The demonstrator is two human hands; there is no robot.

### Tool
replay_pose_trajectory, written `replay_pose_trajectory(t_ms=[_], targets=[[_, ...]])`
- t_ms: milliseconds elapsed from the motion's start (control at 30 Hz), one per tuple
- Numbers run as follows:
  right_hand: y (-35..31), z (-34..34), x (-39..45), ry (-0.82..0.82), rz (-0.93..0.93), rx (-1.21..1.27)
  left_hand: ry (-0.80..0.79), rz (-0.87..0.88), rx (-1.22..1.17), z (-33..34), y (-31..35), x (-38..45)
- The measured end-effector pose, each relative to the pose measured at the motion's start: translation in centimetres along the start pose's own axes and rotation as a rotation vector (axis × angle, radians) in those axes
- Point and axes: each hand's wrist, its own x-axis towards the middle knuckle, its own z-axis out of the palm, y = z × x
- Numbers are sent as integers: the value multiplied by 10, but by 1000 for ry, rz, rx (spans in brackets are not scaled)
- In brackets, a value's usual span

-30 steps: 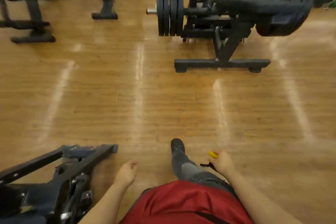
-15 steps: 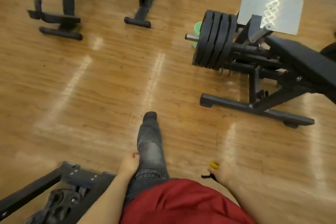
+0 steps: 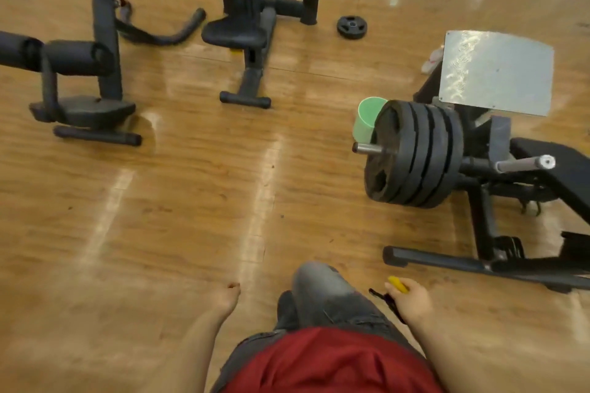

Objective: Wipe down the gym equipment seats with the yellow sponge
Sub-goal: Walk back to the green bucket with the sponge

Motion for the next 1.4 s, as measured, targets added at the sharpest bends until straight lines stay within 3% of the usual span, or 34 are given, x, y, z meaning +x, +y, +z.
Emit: replay_pose_trajectory(t_ms=[333, 533, 700, 900, 1067, 1267, 1400], targets=[[-280, 74, 149, -148, -195, -206, 103, -24, 76, -138, 156, 128], [-426, 89, 220, -280, -274, -258, 225, 23, 196, -241, 284, 195], [-469, 75, 263, -253, -177, -174, 195, 116, 244, -269, 392, 248], [-494, 41, 317, -51, 148, 111, -39, 266, 462, -273, 526, 323], [-541, 20, 388, 26, 263, 250, -127, 314, 612, -277, 660, 408], [-616, -38, 471, 234, 360, 412, -138, 497, 858, -256, 852, 470], [-641, -70, 504, 338, 443, 480, -164, 545, 1002, -216, 942, 486]])
